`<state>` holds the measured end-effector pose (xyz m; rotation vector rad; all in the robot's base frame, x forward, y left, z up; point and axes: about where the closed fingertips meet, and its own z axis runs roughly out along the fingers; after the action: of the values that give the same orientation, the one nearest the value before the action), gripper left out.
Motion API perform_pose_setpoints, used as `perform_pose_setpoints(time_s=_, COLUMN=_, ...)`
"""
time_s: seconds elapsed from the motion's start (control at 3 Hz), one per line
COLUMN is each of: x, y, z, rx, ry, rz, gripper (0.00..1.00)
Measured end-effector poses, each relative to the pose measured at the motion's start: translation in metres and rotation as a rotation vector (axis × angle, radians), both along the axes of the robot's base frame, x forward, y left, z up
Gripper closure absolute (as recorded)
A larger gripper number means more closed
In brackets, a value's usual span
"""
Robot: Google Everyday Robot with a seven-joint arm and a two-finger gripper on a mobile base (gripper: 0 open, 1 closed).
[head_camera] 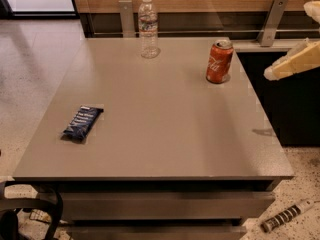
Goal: Move coke can near rxbar blueberry
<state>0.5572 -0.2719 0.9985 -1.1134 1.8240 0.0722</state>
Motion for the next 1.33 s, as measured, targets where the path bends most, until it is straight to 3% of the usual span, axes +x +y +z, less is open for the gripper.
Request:
perform_pose_setpoints(time_s=0.33, x=0.034, y=0.006, z=0.003, rx=0.161, ry=-0.086, rz=0.027, gripper=0.00)
perform_pose_setpoints(time_s=1.0, x=0.041, y=0.011, z=-0.002, rx=0.197, ry=-0.083, rz=0.033, gripper=0.00)
perform_pose_setpoints(time_s=1.33, x=0.057, y=0.011, z=-0.017, rx=0.257, ry=-0.058, rz=0.016, gripper=0.00)
